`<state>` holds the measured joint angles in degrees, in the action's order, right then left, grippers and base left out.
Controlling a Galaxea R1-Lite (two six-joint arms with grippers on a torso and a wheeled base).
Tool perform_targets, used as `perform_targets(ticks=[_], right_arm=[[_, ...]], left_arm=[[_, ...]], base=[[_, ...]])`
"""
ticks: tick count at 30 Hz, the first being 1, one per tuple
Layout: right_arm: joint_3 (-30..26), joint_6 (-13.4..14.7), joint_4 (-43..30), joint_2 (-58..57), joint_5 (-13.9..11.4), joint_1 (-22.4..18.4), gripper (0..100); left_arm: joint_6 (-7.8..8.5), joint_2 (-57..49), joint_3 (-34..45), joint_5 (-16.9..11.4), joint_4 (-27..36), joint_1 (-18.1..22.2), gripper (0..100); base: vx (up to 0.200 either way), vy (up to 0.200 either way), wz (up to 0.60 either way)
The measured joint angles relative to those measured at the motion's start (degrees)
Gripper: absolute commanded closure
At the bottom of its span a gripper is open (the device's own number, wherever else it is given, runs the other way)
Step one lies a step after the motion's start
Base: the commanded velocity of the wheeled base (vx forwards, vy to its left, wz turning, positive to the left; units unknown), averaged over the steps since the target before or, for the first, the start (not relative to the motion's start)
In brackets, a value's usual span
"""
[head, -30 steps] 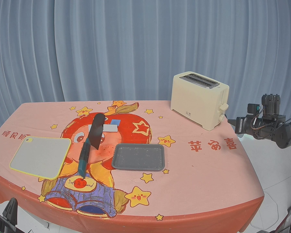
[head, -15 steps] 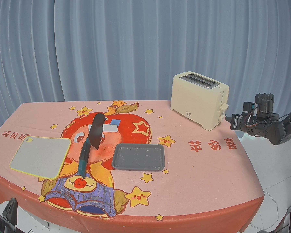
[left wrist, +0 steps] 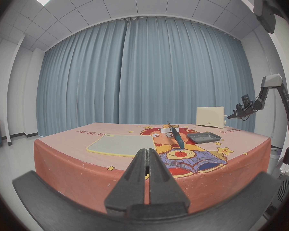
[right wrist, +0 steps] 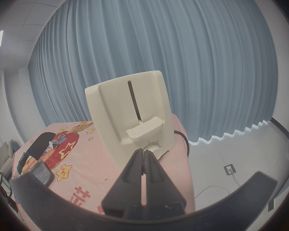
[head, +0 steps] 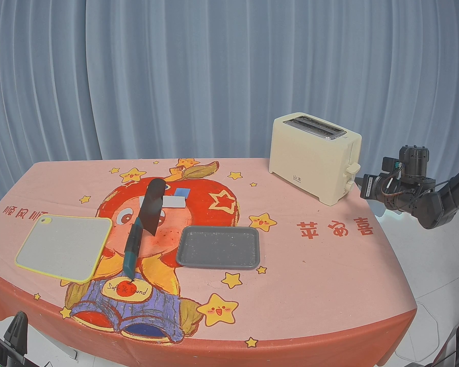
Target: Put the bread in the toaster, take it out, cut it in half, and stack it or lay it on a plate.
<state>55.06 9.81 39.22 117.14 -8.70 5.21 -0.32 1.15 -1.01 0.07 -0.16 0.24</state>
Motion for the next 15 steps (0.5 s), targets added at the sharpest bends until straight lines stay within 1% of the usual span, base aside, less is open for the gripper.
perform_targets(ticks=[10, 15], right_arm=[[0.8, 0.1, 0.5, 2.1, 0.0, 0.3, 100], [1.1, 0.2, 2.8, 2.5, 0.0, 0.3, 100]], left_arm=[[0.0, 0.0, 0.0, 0.0, 0.0, 0.0, 100], [0.0, 0.0, 0.0, 0.0, 0.0, 0.0, 100]], base=[[0.0, 0.0, 0.0], [0.0, 0.0, 0.0]])
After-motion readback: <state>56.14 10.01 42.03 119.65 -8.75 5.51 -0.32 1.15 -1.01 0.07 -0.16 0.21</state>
